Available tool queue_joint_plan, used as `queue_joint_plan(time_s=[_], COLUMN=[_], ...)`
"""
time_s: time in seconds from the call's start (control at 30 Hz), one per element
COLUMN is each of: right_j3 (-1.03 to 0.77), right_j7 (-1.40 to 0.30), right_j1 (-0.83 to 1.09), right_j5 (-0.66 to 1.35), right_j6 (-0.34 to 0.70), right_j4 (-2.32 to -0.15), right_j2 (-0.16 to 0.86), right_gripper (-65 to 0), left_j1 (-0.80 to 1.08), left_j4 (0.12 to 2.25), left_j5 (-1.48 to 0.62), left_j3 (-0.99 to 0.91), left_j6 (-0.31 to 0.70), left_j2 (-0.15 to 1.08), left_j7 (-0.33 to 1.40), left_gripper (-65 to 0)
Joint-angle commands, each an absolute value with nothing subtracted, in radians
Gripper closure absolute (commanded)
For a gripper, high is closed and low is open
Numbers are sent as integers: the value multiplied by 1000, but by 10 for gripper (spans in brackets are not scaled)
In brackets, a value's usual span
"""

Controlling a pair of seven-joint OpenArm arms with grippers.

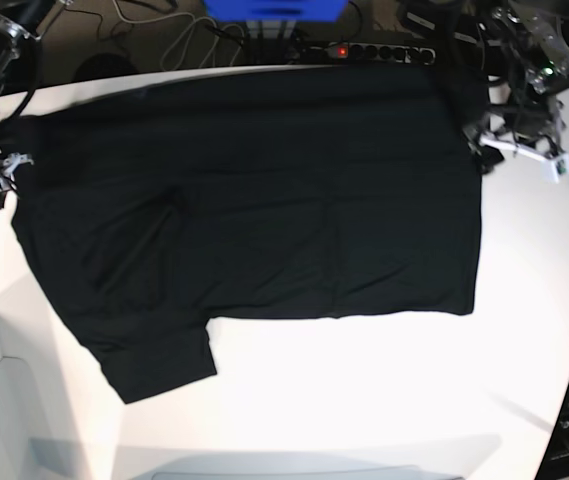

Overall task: Fold the T-shirt properly
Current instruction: 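Regrasp the shirt's collar edge with both grippers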

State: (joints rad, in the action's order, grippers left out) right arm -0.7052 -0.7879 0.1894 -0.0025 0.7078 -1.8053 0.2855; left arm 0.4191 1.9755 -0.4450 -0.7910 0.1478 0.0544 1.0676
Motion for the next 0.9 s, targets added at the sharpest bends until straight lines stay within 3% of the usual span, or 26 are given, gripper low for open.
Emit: queue_joint_plan(time_s=[0.0,0.5,0.87], right_j3=[-704,-654,-653], right_j7=[-773,-773,-773], right_j1=[183,179,136], right_j5=[-1,-1,-1], right_j6=[687,687,687], right_j4=[-1821,-1824,-1827], right_j2=[302,274,275], right_gripper=[-291,-291,-291], left_j1=[449,450,447], left_j4=[1992,1808,1793], left_j5=[-443,-433,-441], left_j3=[-800,-664,-662], left_j6=[142,142,142], left_j2=[54,25,111], left_j7=[1050,1021,949], left_gripper=[-528,-528,-528])
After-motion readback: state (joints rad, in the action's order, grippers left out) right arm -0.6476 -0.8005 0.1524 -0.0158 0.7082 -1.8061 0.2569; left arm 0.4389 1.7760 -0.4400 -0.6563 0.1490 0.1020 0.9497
